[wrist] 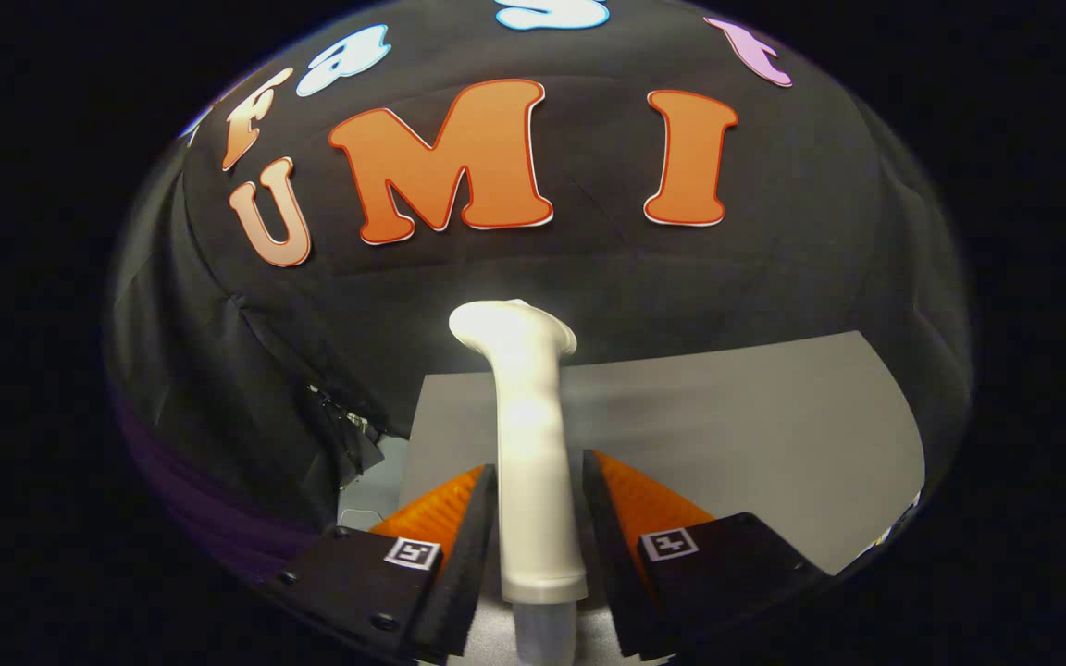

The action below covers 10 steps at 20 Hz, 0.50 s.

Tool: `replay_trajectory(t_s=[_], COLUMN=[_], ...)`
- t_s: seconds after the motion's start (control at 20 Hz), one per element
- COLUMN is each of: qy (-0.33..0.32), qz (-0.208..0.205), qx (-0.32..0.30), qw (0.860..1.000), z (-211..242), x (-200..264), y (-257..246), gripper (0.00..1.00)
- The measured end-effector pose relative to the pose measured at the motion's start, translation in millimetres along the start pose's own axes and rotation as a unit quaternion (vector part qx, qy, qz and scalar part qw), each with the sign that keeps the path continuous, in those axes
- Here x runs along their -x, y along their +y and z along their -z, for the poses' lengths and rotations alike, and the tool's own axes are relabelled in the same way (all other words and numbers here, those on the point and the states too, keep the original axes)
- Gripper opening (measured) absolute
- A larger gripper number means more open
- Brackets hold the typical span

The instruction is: Iron the clothes twice with a garment steamer, once on the left side and once on the right side.

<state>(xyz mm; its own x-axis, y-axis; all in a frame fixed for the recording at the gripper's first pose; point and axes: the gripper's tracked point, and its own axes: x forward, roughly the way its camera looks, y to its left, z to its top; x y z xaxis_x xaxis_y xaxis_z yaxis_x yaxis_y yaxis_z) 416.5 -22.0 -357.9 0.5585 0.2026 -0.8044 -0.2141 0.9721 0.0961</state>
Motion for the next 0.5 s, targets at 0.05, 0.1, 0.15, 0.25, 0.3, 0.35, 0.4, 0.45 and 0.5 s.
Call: replay_trajectory(t_s=[0.05, 0.1, 0.15, 0.25, 0.3, 0.35, 0.4, 0.45, 0.5], qy=[0.012, 0.014, 0.013, -0.003, -0.019, -0.034, -0.052, -0.075, -0.096], qz=[-0.011, -0.016, -0.021, -0.024, -0.020, -0.013, -0.006, -0.002, 0.001], qx=[-0.006, -0.011, -0.017, -0.050, -0.057, -0.059, -0.062, -0.066, -0.069], qw=[1.000, 1.000, 1.000, 0.998, 0.998, 0.998, 0.997, 0.995, 0.993], z=[2.6, 2.2, 0.8, -7.5, -12.9, -15.9, -20.4, -27.0, -31.8], x=[3.2, 2.6, 2.9, 5.2, 9.9, 15.9, 25.8, 36.1, 49.6], y=[1.3, 1.0, -1.0, 0.3, -0.1, -5.7, -10.2, -12.8, -15.9], gripper=[0.50, 0.50, 0.48, 0.47, 0.46, 0.43, 0.43, 0.43, 0.43])
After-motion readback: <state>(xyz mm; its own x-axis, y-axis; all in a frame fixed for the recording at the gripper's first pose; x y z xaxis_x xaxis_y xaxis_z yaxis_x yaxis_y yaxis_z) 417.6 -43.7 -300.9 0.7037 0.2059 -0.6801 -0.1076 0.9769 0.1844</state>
